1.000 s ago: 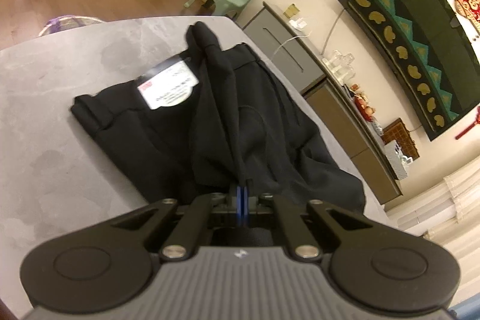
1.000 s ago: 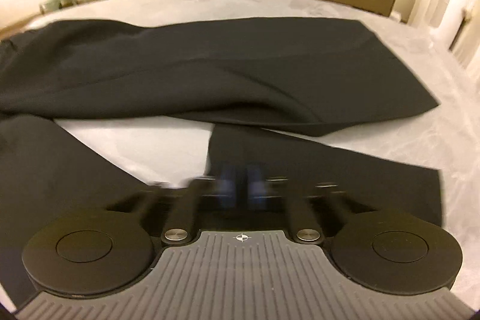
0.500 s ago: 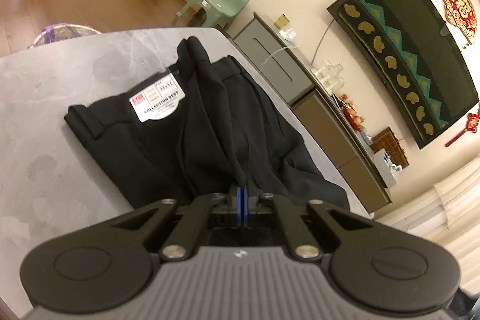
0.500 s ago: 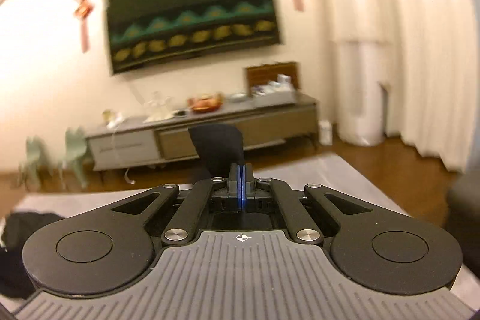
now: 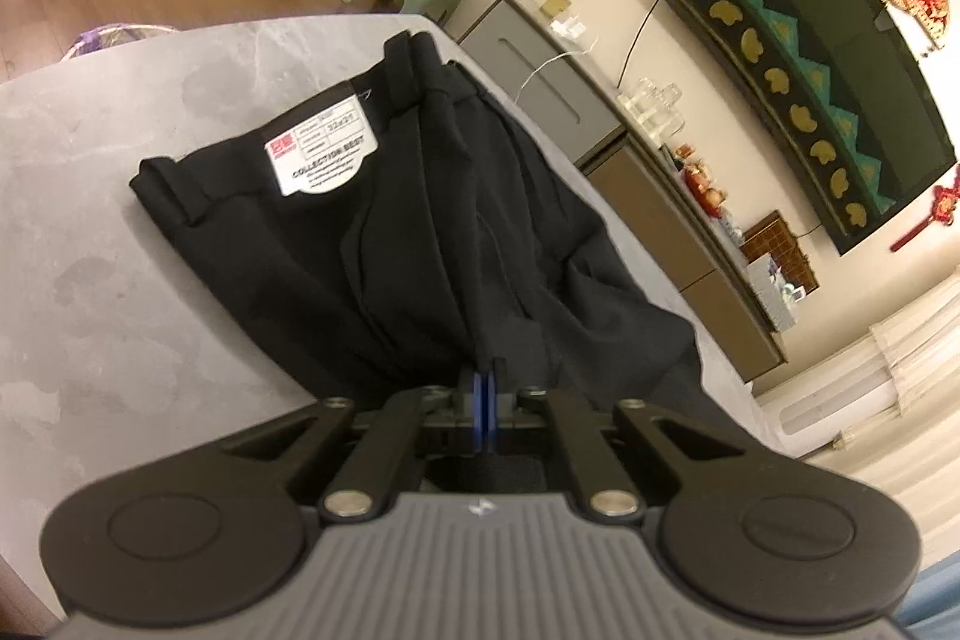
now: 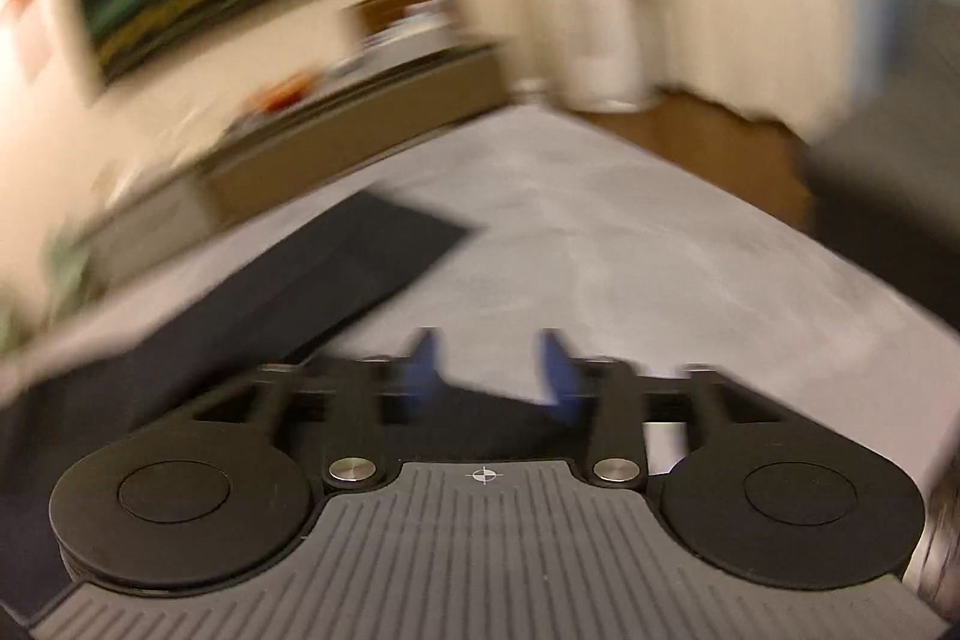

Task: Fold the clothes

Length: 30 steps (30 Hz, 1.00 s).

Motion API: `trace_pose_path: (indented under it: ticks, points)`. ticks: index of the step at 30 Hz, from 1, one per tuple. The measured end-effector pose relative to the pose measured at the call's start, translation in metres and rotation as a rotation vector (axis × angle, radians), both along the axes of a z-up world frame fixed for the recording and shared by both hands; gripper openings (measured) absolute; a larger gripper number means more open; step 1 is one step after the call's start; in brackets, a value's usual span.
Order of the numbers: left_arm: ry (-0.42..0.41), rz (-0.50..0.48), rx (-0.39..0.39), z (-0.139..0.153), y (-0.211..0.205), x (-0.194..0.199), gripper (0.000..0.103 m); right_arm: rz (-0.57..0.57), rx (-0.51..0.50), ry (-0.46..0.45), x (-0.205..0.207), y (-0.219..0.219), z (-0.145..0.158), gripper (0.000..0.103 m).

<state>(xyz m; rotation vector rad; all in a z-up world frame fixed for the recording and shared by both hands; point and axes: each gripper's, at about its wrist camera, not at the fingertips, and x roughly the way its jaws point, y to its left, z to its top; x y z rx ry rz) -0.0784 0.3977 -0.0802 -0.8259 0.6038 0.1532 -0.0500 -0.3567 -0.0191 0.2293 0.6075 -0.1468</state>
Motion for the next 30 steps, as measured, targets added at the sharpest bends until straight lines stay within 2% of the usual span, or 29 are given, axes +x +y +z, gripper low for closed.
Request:
trace_pose_path:
  ticks: [1, 2, 5, 6, 7, 8, 9, 10, 11, 15, 18, 20, 22, 23, 24, 25, 28, 30]
  points:
    - [-0.013, -0.004, 0.005, 0.002, -0.001, 0.0, 0.002, 0.107, -0.051, 0.031, 0.011, 0.019, 0.001, 0.075]
    - [-0.022, -0.007, 0.01, 0.003, -0.003, -0.001, 0.002, 0.193, -0.107, 0.067, 0.022, 0.035, -0.003, 0.08]
    - [-0.032, -0.003, 0.023, 0.005, -0.005, -0.002, 0.002, 0.339, -0.286, 0.197, 0.056, 0.069, -0.033, 0.077]
    - [-0.035, -0.001, 0.027, 0.006, -0.006, -0.002, 0.002, 0.338, -0.307, 0.238, 0.064, 0.068, -0.044, 0.069]
    - [-0.038, 0.0, 0.031, 0.007, -0.006, -0.003, 0.002, 0.33, -0.307, 0.275, 0.071, 0.063, -0.053, 0.058]
    - [-0.039, 0.001, 0.036, 0.007, -0.007, -0.002, 0.002, 0.318, -0.293, 0.287, 0.074, 0.056, -0.058, 0.055]
    - [-0.037, 0.001, 0.042, 0.007, -0.009, -0.001, 0.002, 0.311, -0.273, 0.28, 0.075, 0.049, -0.058, 0.045]
    - [-0.037, 0.001, 0.046, 0.008, -0.01, 0.0, 0.002, 0.308, -0.262, 0.282, 0.074, 0.045, -0.056, 0.012]
    - [-0.04, 0.001, 0.05, 0.008, -0.011, 0.001, 0.002, 0.305, -0.25, 0.284, 0.074, 0.041, -0.053, 0.0]
    - [-0.06, -0.006, 0.073, 0.016, -0.018, -0.001, 0.002, 0.155, -0.361, 0.184, 0.074, 0.016, -0.024, 0.0]
    - [-0.048, -0.016, 0.09, 0.019, -0.021, -0.005, 0.002, -0.028, -0.394, 0.11, 0.087, -0.019, -0.01, 0.0]
    - [-0.021, -0.023, 0.082, 0.019, -0.02, -0.007, 0.002, -0.111, -0.365, 0.142, 0.099, -0.037, -0.02, 0.008]
    - [0.004, -0.028, 0.077, 0.019, -0.02, -0.01, 0.002, -0.181, -0.344, 0.162, 0.109, -0.051, -0.027, 0.024]
    - [0.011, -0.026, 0.083, 0.02, -0.02, -0.013, 0.002, -0.19, -0.348, 0.149, 0.11, -0.049, -0.024, 0.027]
    - [0.018, -0.025, 0.086, 0.022, -0.019, -0.015, 0.003, -0.186, -0.352, 0.116, 0.107, -0.044, -0.019, 0.037]
    - [0.024, -0.025, 0.079, 0.022, -0.018, -0.016, 0.003, -0.163, -0.355, 0.055, 0.099, -0.033, -0.01, 0.052]
    - [0.064, -0.013, 0.057, 0.017, -0.014, -0.014, 0.01, -0.007, -0.312, -0.065, 0.077, 0.006, 0.006, 0.065]
    - [0.094, 0.019, 0.063, 0.014, -0.012, -0.014, 0.02, 0.147, -0.239, -0.046, 0.072, 0.036, -0.002, 0.071]
